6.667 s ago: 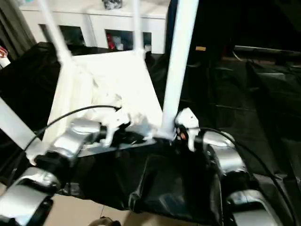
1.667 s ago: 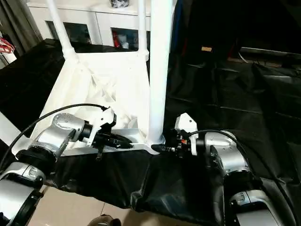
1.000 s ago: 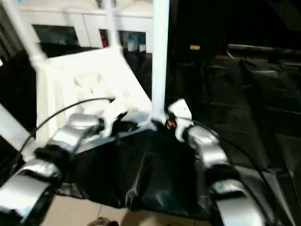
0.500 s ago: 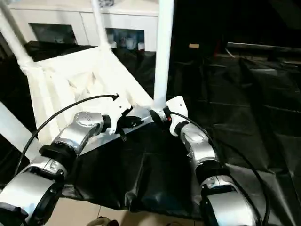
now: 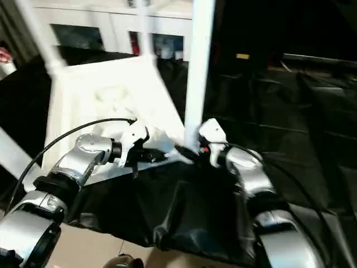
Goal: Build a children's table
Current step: Rotate leg to tighten
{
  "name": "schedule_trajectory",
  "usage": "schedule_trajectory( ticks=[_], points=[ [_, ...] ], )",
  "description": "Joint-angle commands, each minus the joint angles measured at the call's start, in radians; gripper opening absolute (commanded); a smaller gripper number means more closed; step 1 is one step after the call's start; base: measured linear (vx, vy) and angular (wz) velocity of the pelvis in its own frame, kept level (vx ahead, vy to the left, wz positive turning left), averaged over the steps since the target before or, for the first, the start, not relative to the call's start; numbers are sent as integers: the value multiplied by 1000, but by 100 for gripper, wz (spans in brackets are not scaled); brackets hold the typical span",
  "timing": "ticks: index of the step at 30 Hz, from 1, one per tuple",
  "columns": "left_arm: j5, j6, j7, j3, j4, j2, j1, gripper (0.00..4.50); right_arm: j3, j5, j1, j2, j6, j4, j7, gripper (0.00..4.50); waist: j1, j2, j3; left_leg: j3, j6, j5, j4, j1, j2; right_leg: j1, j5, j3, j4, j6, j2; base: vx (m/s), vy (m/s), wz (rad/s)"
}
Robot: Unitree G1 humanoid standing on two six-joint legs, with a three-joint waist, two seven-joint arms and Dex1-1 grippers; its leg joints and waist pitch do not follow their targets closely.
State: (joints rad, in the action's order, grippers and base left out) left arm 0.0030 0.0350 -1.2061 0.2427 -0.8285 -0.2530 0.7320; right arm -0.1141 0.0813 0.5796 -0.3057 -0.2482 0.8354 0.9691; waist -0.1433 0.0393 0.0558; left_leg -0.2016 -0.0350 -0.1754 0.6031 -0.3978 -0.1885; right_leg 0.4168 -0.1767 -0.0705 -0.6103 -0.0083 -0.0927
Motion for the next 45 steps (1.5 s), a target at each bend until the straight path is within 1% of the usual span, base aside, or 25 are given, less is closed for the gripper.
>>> schedule_trajectory(
  ticks=[1, 2, 5, 7, 11, 12, 17, 21, 24, 26, 28, 29, 30, 32, 33, 34, 35, 37, 38, 40, 41, 42, 43, 44, 45],
  points=[
    [-39, -21, -72, 0, 74, -8, 18, 0, -25, 0, -28, -21, 17, -4, 77, 369, 7, -10, -80, 20, 103, -173, -63, 27, -50, -57, -81, 40, 54, -284, -62, 0, 0, 0],
    [-41, -14, -87, 3, 81, -13, 14, 0, -30, 6, -35, -25, 22, -17, 105, 344, 6, -9, -80, 20, 101, -174, -63, 27, -50, -57, -85, 41, 54, -283, -63, 0, 0, 0],
    [-42, -5, -109, 6, 91, -20, 9, 0, -42, 16, -47, -33, 31, -40, 153, 336, 7, -9, -79, 21, 98, -182, -65, 28, -51, -56, -98, 41, 56, -282, -62, 0, 0, 0],
    [-42, -1, -119, 8, 95, -23, 6, 0, -49, 24, -55, -37, 46, -56, 184, 304, 8, -8, -78, 21, 89, -187, -67, 28, -51, -56, -117, 40, 58, -280, -62, 0, 0, 0],
    [-45, 7, -132, 11, 100, -27, 4, 0, -55, 32, -65, -42, 67, -78, 221, 287, 6, -10, -79, 21, 90, -172, -65, 28, -50, -56, -111, 41, 57, -278, -63, 0, 0, 0],
    [-46, 12, -137, 12, 104, -30, 3, 0, -55, 34, -68, -44, 74, -85, 231, 268, 6, -11, -79, 21, 91, -168, -64, 27, -50, -56, -108, 41, 57, -279, -63, 0, 0, 0],
    [-46, 21, -140, 10, 114, -34, -1, 0, -54, 45, -76, -47, 93, -104, 255, 261, 5, -12, -80, 21, 97, -159, -63, 26, -50, -55, -100, 40, 56, -280, -62, 0, 0, 0],
    [-37, 13, -76, -9, 94, -22, 7, 0, -40, 40, -74, -31, 98, -92, 199, 260, 4, -11, -79, 21, 84, -176, -64, 29, -50, -53, -137, 40, 61, -271, -63, 0, 0, 0],
    [-28, 8, -19, -23, 74, -8, 17, 0, -23, 27, -63, -10, 98, -68, 112, 259, 7, -10, -77, 22, 69, -187, -68, 28, -50, -52, -168, 41, 64, -262, -64, 0, 0, 0],
    [-7, 7, 81, -37, 52, 11, 29, 0, -3, -3, -45, 22, 102, -19, -41, 259, 12, -9, -77, 24, 57, -189, -70, 27, -49, -51, -176, 40, 64, -256, -64, 0, 0, 0],
    [5, 11, 152, -49, 38, 26, 38, 0, 12, -22, -32, 48, 111, 16, -160, 259, 22, -11, -75, 26, 37, -207, -73, 27, -45, -54, -213, 39, 70, -242, -65, 0, 0, 0],
    [10, 13, 181, -53, 34, 33, 42, 0, 18, -28, -28, 58, 115, 27, -206, 259, 25, -11, -75, 25, 34, -209, -74, 27, -45, -53, -216, 40, 71, -238, -65, 0, 0, 0],
    [14, 19, 212, -55, 32, 39, 45, 0, 26, -31, -24, 72, 121, 38, -252, 259, 34, -12, -75, 26, 32, -211, -74, 25, -44, -55, -213, 40, 71, -238, -65, 0, 0, 0],
    [19, 22, 237, -56, 32, 45, 46, 0, 34, -33, -22, 84, 126, 47, -295, 259, 40, -13, -76, 25, 39, -204, -72, 24, -41, -57, -209, 40, 72, -235, -64, 0, 0, 0],
    [24, 26, 265, -57, 34, 50, 47, 0, 41, -36, -19, 96, 131, 54, -338, 259, 45, -9, -74, 24, 42, -206, -72, 24, -41, -55, -205, 41, 73, -235, -63, 0, 0, 0],
    [34, 38, 315, -58, 44, 63, 47, 0, 57, -44, -14, 121, 136, 67, -436, 259, 46, -11, -76, 24, 41, -199, -72, 24, -41, -56, -202, 41, 73, -233, -64, 0, 0, 0],
    [35, 39, 320, -58, 45, 64, 47, 0, 59, -44, -13, 124, 137, 68, -446, 259, 47, -11, -75, 24, 41, -198, -72, 25, -40, -55, -201, 41, 73, -234, -63, 0, 0, 0],
    [44, 57, 375, -58, 63, 85, 44, 0, 64, -62, -7, 149, 138, 83, -542, 259, 50, -9, -75, 24, 41, -198, -73, 25, -41, -55, -203, 41, 73, -234, -63, 0, 0, 0],
    [44, 57, 375, -58, 63, 85, 44, 0, 64, -62, -7, 149, 138, 83, -542, 259, 53, -8, -74, 25, 38, -206, -75, 25, -41, -55, -212, 40, 75, -233, -62, 0, 0, 0],
    [54, 61, 417, -53, 77, 111, 37, 0, 74, -62, 1, 175, 113, 101, -594, 259, 55, -6, -75, 25, 37, -213, -75, 27, -42, -54, -199, 41, 75, -233, -61, 0, 0, 0],
    [52, 61, 423, -53, 79, 119, 35, 0, 77, -63, 2, 179, 104, 103, -606, 315, 56, -7, -75, 25, 38, -214, -75, 27, -42, -54, -193, 41, 74, -234, -61, 0, 0, 0],
    [52, 61, 423, -53, 79, 119, 35, 0, 77, -63, 2, 179, 104, 103, -606, 315, 55, -8, -76, 24, 43, -205, -74, 26, -41, -56, -173, 41, 72, -238, -61, 0, 0, 0],
    [47, 60, 421, -52, 81, 127, 32, 0, 89, -51, 5, 184, 99, 103, -609, 329, 54, -8, -76, 24, 46, -202, -73, 26, -40, -56, -165, 41, 72, -240, -61, 0, 0, 0],
    [44, 57, 419, -51, 82, 132, 29, 0, 103, -34, 7, 187, 98, 100, -601, 329, 55, -5, -76, 24, 51, -200, -73, 25, -40, -57, -152, 41, 71, -242, -60, 0, 0, 0],
    [42, 54, 419, -49, 82, 134, 28, 0, 106, -28, 8, 188, 98, 98, -595, 338, 55, -7, -77, 24, 56, -199, -72, 24, -39, -59, -143, 41, 70, -245, -61, 0, 0, 0]
  ],
)
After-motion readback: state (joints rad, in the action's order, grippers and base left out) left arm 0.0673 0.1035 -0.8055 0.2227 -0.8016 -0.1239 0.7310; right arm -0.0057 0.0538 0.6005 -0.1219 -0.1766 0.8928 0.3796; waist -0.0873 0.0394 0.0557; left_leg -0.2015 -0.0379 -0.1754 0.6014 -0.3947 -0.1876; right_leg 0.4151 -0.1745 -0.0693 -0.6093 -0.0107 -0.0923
